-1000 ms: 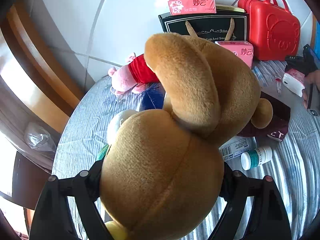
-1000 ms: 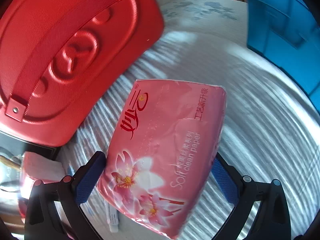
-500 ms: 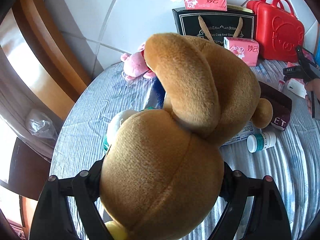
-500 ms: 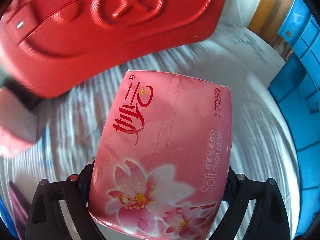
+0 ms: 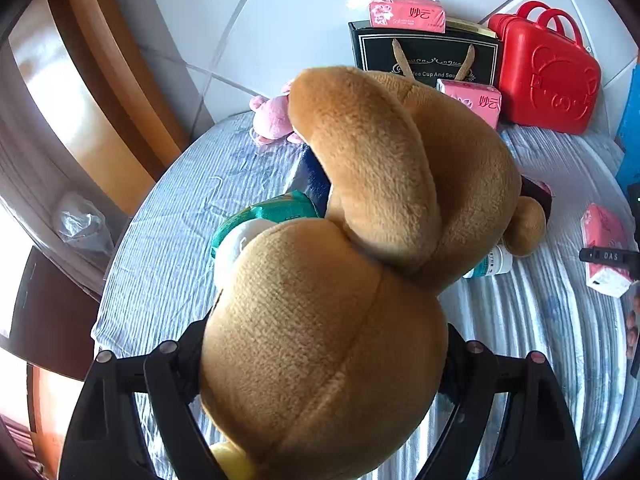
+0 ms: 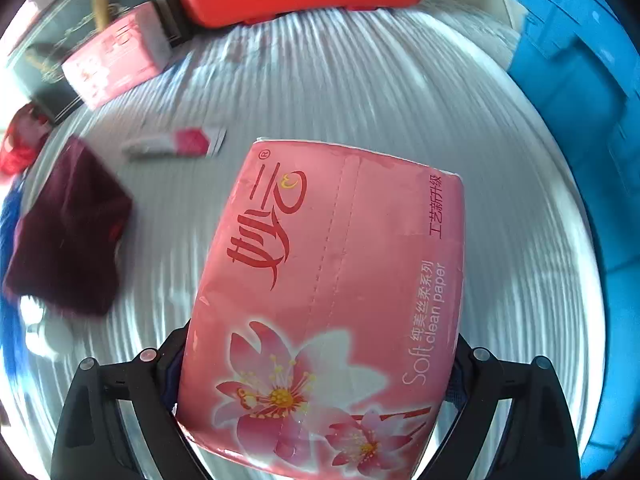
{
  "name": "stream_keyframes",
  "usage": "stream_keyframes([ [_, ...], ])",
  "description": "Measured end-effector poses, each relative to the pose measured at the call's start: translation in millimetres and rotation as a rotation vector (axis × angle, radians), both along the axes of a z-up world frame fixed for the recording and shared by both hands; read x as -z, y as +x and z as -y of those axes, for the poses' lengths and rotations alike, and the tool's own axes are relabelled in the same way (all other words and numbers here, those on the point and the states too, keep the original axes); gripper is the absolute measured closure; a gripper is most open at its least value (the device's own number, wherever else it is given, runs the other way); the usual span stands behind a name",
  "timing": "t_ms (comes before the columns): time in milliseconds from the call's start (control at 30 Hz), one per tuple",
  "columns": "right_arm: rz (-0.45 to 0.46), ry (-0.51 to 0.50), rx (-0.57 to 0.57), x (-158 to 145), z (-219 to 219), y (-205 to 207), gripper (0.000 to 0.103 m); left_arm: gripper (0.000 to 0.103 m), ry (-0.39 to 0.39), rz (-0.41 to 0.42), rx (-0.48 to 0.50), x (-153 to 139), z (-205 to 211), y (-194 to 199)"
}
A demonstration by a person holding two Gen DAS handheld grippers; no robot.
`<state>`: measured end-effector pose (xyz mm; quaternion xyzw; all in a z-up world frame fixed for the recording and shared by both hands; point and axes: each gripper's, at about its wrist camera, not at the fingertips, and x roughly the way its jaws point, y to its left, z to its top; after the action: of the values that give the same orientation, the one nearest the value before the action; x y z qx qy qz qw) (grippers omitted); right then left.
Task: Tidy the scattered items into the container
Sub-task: 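Carry the teddy bear with the left tool while the right tool carries the tissue pack to the bin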
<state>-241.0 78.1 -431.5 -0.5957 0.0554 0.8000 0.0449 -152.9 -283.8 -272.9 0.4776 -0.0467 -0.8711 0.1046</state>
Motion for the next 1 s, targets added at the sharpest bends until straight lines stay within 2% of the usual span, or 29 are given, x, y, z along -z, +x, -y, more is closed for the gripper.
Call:
stream_keyframes([
  [300,-0.023,-0.042,-0.176,-64.0,15.7,73.6,0.009,0.018,0.018,-0.024,-0.018,-36.3,-19.4,34.8],
  [567,-0.087,-0.098,-0.298,-126.4,15.5,107.3,0.009,0.018,0.052,-0.06,-0.075,-73.7,-31.2,60.7],
  [1000,-0.237,-0.165,-0.442,-236.6,24.3,154.8,0.009,0.018,0.095,-0.133,-0.099,-129.7,-53.4,93.1],
])
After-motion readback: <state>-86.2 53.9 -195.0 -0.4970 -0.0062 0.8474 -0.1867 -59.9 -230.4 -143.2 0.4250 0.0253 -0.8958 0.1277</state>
